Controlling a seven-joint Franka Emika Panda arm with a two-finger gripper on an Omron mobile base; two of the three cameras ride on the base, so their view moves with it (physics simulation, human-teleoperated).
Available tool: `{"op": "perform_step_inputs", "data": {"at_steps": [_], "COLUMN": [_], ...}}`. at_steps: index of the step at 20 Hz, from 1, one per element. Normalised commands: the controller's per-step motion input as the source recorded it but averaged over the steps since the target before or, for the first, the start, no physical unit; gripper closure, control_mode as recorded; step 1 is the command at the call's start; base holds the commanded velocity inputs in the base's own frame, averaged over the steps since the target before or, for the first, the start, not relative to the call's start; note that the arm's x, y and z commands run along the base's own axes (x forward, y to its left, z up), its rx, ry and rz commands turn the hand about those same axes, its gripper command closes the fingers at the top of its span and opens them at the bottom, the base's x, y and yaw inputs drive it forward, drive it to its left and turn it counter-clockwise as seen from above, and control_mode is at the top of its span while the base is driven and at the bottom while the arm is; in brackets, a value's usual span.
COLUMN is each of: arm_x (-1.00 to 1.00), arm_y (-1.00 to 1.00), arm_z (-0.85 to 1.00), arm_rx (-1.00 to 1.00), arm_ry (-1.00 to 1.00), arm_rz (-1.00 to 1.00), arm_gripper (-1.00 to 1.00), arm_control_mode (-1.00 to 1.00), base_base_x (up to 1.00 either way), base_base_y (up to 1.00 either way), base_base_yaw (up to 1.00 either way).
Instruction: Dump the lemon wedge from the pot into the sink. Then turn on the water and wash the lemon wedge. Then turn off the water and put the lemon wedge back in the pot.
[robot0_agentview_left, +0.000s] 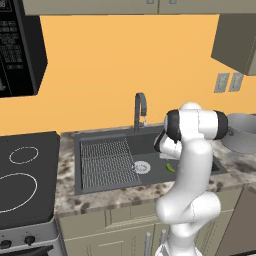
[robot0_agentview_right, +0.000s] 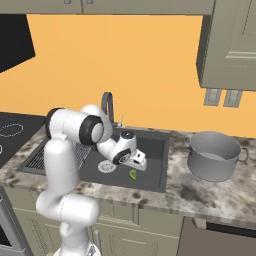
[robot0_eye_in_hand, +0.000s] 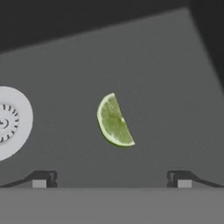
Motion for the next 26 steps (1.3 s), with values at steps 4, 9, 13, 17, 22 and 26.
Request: {"op": "perform_step_inputs", "data": {"at_steps": [4, 9, 13, 17, 22, 26], "arm_x": [0.29, 0.05, 0.00, 0.01, 0.10, 0.16], "arm_y": [-0.11, -0.08, 0.00, 0.00, 0.00, 0.00], "arm_z": [-0.15, -0.25, -0.34, -0.32, -0.28, -0.23], "arm_rx": [0.00, 0.00, 0.00, 0.00, 0.00, 0.00], "arm_ry": [0.00, 0.01, 0.02, 0.03, 0.03, 0.01], "arm_rz": [0.00, 0.00, 0.00, 0.00, 0.00, 0.00], "arm_gripper": [-1.00, -1.00, -1.00, -1.00, -1.00, -1.00], "arm_control_mode": [-1.00, -1.00, -1.00, -1.00, -1.00, -1.00], "base_base_x": [0.00, 0.00, 0.00, 0.00, 0.00, 0.00], "base_base_y": [0.00, 0.00, 0.00, 0.00, 0.00, 0.00], "base_base_yaw": [0.00, 0.00, 0.00, 0.00, 0.00, 0.00]}}
